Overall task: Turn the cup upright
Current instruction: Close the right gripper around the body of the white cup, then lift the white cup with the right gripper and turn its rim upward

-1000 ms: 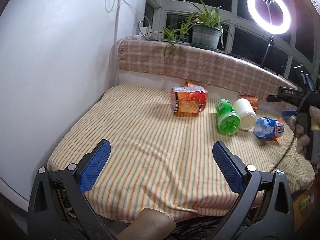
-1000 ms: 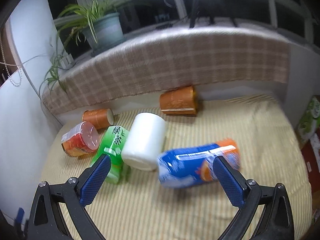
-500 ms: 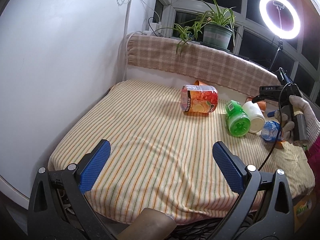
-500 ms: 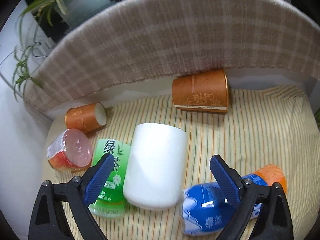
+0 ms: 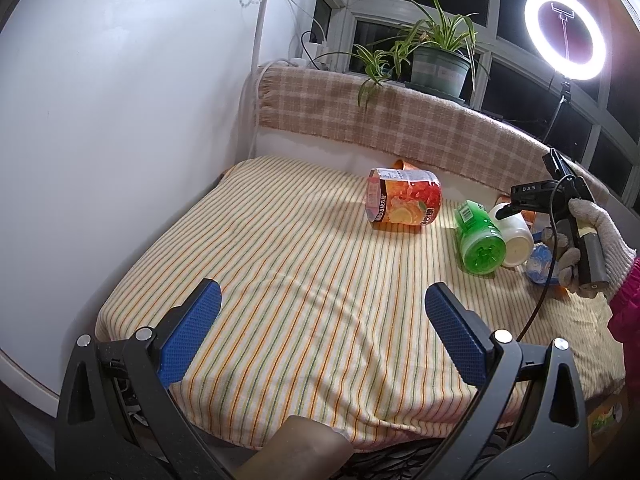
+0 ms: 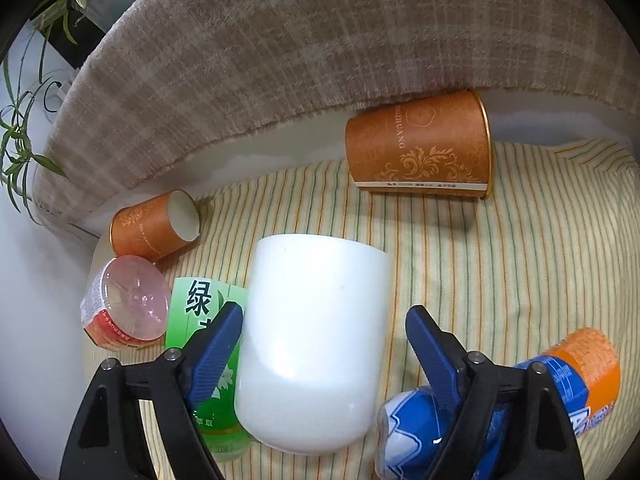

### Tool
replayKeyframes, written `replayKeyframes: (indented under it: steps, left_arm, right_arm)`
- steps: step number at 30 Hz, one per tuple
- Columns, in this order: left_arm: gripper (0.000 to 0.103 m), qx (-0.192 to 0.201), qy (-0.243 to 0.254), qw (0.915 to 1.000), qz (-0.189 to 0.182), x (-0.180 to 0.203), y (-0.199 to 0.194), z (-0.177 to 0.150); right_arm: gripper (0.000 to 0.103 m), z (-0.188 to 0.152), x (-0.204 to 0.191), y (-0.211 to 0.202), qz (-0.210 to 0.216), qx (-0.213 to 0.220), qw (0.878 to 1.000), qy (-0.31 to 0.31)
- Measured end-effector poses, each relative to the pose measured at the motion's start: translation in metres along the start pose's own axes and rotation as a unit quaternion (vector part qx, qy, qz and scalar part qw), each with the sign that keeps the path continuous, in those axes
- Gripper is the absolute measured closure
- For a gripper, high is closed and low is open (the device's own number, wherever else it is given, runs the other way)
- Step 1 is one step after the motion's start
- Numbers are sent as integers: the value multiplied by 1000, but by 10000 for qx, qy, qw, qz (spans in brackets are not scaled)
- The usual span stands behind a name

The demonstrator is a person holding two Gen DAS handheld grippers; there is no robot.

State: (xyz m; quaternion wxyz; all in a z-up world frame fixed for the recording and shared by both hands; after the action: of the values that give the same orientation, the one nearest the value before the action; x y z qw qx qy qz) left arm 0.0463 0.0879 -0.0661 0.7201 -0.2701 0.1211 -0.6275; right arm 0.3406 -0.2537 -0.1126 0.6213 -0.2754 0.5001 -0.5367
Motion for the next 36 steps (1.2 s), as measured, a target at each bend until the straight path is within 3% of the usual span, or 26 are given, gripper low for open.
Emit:
replayKeyframes:
  steps: [3, 11, 22, 36]
  left_arm:
    - [0, 7, 18, 10000, -2, 0, 0, 0]
    - [0, 3, 12, 10000, 6, 0, 1, 0]
    - [0, 61, 106, 9999, -8, 7, -4, -1]
    - [0, 170, 162, 9997, -21, 18, -24, -1]
  right_arm:
    - [26, 0, -3, 1, 111, -29, 9999, -31]
    - [26, -1, -2, -4, 177, 88, 9998, -11]
    - [27, -4, 1, -43, 379, 507, 9979, -120]
    - [28, -42, 8, -98, 813, 746, 9934, -302]
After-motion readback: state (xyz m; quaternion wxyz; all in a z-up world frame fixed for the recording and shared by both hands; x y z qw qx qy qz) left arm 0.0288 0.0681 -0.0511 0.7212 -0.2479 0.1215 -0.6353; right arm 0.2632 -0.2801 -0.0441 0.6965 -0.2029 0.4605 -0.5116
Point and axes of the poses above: each gripper's, at about its wrist camera, not at the fingertips, and y roughly the way its jaws point, x to its right, z to its top, the point moved 3 cm from there along y, roughly the way its jaws point
